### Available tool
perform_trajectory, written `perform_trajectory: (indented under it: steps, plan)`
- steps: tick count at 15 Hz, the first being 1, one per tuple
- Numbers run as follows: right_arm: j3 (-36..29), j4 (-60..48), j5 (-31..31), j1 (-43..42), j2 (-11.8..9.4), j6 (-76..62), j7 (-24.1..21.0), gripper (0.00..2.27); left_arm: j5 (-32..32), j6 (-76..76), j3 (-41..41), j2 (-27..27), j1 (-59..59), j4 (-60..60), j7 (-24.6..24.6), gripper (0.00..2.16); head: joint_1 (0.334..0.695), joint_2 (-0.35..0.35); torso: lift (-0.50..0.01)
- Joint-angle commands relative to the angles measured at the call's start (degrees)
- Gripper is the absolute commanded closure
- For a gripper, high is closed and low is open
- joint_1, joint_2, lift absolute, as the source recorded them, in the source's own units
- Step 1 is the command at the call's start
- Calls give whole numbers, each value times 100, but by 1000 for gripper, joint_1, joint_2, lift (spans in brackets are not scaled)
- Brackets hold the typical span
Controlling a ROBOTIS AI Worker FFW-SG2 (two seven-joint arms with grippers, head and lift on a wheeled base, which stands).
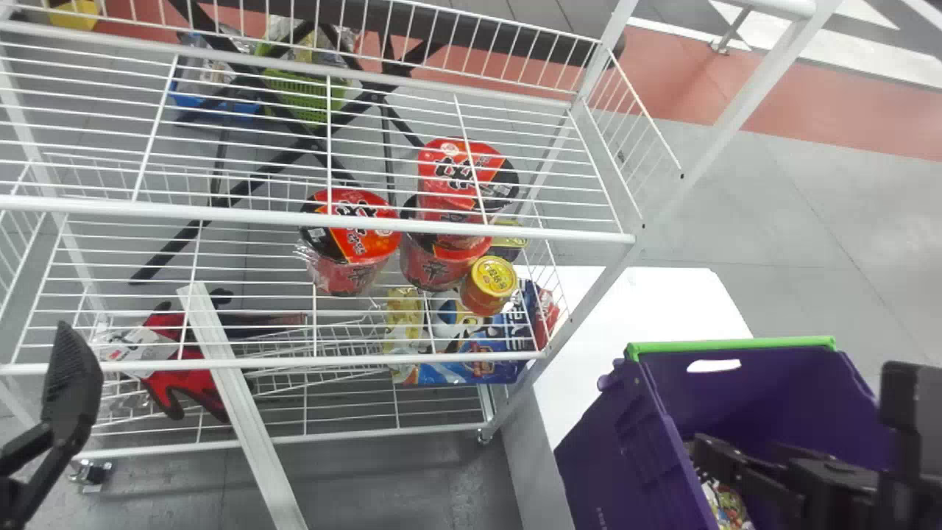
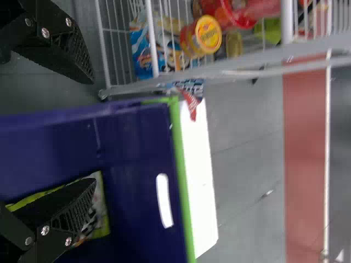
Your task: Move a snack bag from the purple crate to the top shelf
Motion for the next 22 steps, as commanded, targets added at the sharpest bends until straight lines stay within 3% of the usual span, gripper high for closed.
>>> perform_trajectory:
  steps: [1, 4, 7, 13, 15, 18, 22]
  plan:
    - [-536, 311, -145, -277, 49, 312, 143, 205, 0, 0, -3, 1, 0, 32, 1, 124, 695, -350, -453]
    - [-1371, 953, -330, -848, 66, 857, 565, 205, 0, 0, -12, 1, 9, 23, 1, 124, 695, -350, -453]
    - [-1538, 1708, 206, -1077, -110, 716, 1215, 208, 0, 0, -30, 10, 0, 15, -52, 124, 695, -350, -453]
    - [-1406, 2930, 1709, -1262, -883, 681, 2666, 208, 0, 0, -109, 54, -9, 23, -87, 124, 695, -350, -453]
    - [-1424, 3528, 2131, -1314, -1129, 136, 3474, 208, 0, 0, -135, 71, -9, 23, -87, 124, 695, -350, -453]
    - [-1221, 4240, 2834, -1306, -1375, -725, 4643, 208, 0, 53, -179, 98, -17, 32, -123, 124, 695, -350, -453]
    - [-641, 4969, 3696, -1297, -1718, -1218, 5540, 208, 0, 70, -223, 115, -70, 85, -131, 124, 695, -350, -453]
